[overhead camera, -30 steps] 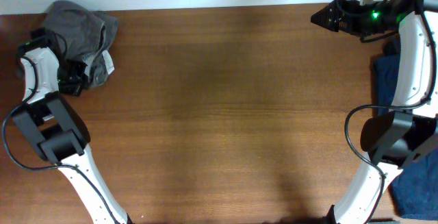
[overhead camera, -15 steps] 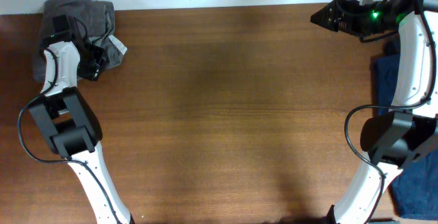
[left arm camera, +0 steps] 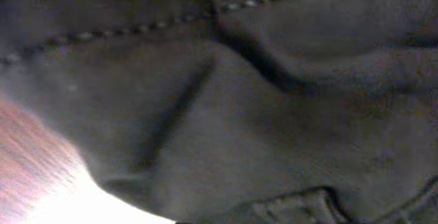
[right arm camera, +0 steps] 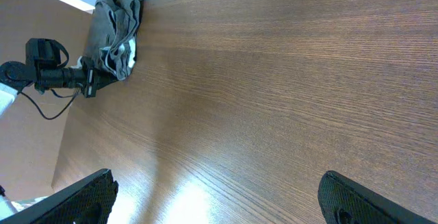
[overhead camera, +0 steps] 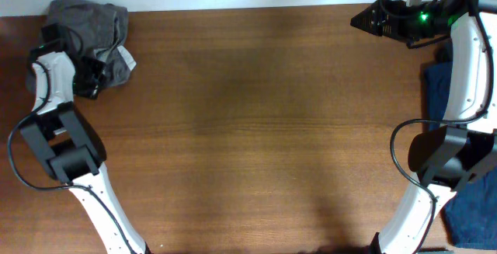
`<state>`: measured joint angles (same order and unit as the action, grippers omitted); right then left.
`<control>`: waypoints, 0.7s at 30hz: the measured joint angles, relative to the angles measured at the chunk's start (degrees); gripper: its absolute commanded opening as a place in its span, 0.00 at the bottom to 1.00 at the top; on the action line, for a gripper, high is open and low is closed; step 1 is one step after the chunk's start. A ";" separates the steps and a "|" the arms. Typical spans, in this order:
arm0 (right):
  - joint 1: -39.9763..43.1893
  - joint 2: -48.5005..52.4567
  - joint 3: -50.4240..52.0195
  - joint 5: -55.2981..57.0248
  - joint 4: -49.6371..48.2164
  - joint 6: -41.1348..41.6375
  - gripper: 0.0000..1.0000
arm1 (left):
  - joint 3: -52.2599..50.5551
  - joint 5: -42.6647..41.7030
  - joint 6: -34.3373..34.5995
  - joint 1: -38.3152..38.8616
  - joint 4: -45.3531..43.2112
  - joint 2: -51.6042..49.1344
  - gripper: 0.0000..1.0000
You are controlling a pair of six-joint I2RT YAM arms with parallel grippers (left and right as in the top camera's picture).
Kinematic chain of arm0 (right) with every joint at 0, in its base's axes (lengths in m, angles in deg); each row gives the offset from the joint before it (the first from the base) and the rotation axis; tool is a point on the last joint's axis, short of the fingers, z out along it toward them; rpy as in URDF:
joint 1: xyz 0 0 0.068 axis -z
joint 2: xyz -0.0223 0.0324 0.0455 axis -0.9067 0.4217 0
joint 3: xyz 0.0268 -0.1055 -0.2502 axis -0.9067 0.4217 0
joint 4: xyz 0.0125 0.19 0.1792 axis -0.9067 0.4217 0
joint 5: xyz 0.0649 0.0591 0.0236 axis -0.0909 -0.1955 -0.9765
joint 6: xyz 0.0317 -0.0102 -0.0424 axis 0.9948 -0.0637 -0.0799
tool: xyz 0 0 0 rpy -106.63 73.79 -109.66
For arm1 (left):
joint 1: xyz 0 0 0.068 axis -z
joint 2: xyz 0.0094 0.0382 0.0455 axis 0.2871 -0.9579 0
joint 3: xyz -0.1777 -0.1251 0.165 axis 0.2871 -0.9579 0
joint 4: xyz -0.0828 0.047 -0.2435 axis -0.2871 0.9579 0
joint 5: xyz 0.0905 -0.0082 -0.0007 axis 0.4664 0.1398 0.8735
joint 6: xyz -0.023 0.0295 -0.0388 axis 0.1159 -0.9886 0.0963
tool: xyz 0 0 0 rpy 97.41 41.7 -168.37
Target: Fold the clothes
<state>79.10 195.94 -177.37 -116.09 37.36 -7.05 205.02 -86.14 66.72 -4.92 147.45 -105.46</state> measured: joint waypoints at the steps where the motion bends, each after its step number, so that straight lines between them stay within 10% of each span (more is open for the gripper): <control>1: 0.00 0.00 0.00 0.00 0.00 0.04 0.99 | 0.00 0.00 -0.52 -0.35 0.02 0.00 0.16; 7: 0.00 0.00 0.00 0.50 -0.39 0.13 0.99 | 0.17 -2.12 -2.14 -0.87 -0.35 0.07 0.57; 21: 0.00 0.00 0.00 5.03 -2.84 2.21 0.99 | 0.76 -19.21 -8.79 -0.79 0.61 0.15 0.86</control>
<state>79.10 195.94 -177.37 -111.06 34.51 -4.84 205.78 -105.35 57.94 -5.71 148.07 -105.31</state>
